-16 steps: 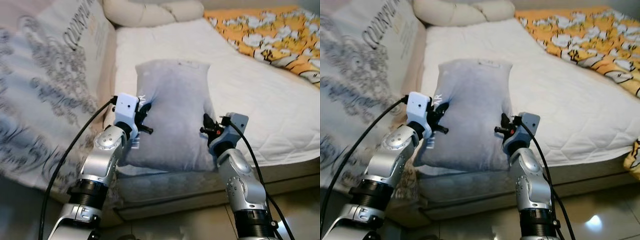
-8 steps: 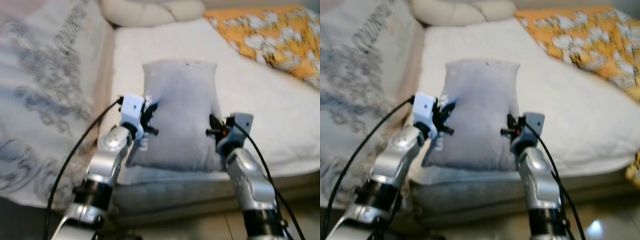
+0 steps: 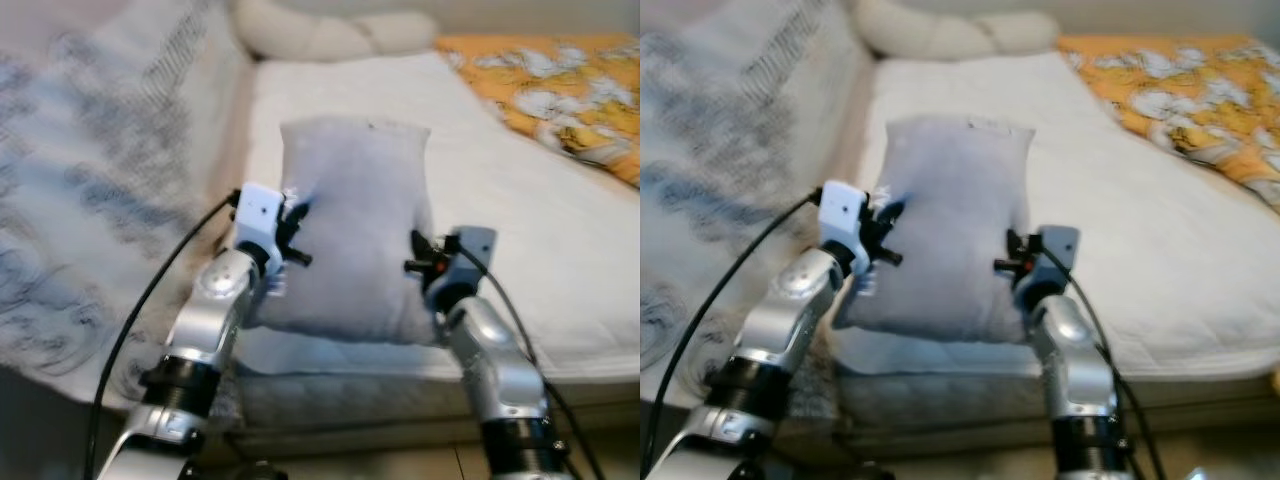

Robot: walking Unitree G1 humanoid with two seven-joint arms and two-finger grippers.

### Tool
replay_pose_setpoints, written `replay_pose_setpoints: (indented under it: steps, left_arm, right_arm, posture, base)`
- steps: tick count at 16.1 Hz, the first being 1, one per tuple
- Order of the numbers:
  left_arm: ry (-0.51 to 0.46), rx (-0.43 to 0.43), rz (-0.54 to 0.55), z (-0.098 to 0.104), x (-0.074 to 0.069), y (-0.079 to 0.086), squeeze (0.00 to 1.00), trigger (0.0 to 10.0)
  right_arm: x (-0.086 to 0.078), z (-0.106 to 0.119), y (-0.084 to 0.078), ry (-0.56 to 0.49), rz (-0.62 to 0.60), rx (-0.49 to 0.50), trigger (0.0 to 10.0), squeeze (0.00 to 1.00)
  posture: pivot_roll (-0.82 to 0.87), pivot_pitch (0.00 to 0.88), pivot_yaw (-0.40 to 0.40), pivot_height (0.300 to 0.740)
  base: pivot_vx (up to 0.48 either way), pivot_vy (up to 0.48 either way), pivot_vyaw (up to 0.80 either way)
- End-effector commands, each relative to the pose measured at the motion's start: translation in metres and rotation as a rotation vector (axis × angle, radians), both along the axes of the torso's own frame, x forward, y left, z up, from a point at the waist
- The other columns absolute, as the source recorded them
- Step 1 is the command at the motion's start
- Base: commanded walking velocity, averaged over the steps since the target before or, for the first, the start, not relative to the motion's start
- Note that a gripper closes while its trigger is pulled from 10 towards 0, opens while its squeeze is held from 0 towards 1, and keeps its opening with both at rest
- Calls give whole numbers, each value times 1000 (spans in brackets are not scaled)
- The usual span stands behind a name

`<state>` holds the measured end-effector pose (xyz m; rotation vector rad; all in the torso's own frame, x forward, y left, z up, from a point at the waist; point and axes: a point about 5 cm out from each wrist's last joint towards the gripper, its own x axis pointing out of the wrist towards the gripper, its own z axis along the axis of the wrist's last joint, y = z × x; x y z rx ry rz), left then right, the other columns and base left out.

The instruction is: Clean up the room

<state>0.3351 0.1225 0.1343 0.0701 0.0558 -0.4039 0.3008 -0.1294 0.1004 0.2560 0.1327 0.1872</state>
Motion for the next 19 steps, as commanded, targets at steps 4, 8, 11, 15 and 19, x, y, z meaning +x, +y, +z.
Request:
replay_pose_setpoints:
  steps: [4,8,11,15,19]
  left_arm:
    - [-43,-4,29,11,5,6,0,10000]
    - [-36,5,20,10,6,5,0,10000]
    - [-31,5,15,9,6,4,0,10000]
    - [-26,3,8,7,5,2,0,10000]
    - [-22,-3,7,6,4,0,0,10000]
  right_arm:
    - [2,-1,-4,13,-30,3,10000,0]
    - [2,-1,-4,12,-35,-3,10000,0]
    - [2,-1,-6,13,-42,-3,10000,0]
    - [2,0,-9,9,-57,10,10000,0]
    - [2,0,-11,12,-49,-3,10000,0]
  posture:
    - [-45,0,44,740]
    - [-49,0,50,740]
    - [-49,0,49,740]
    - [-51,0,42,740]
    - [-52,0,31,740]
  base:
    - [283,0,200]
    - [286,0,0]
    - [284,0,0]
    - [284,0,0]
    - [283,0,-400]
